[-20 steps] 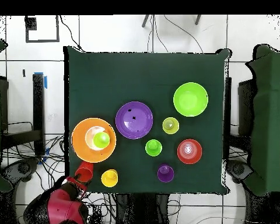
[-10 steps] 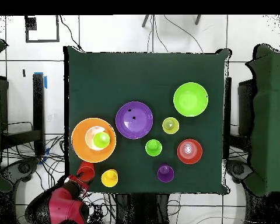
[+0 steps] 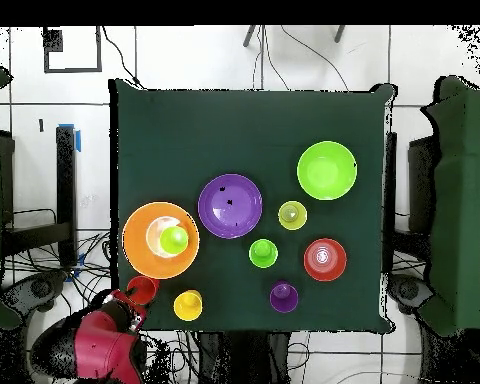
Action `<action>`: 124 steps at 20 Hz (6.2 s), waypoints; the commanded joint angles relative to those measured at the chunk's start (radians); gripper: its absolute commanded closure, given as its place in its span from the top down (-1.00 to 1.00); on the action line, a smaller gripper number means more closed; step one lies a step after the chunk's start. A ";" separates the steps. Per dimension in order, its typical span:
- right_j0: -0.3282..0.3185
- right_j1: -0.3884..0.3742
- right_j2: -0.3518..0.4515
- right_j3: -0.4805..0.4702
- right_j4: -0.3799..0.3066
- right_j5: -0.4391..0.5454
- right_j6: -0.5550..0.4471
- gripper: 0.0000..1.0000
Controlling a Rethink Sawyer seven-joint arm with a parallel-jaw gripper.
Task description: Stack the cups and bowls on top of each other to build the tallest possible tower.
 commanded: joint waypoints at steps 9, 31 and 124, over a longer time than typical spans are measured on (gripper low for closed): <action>0.029 -0.055 -0.002 -0.108 -0.023 0.190 0.171 1.00; -0.080 -0.043 0.105 0.011 -0.059 -0.023 0.128 1.00; -0.071 -0.105 0.162 0.103 -0.003 -0.069 0.140 1.00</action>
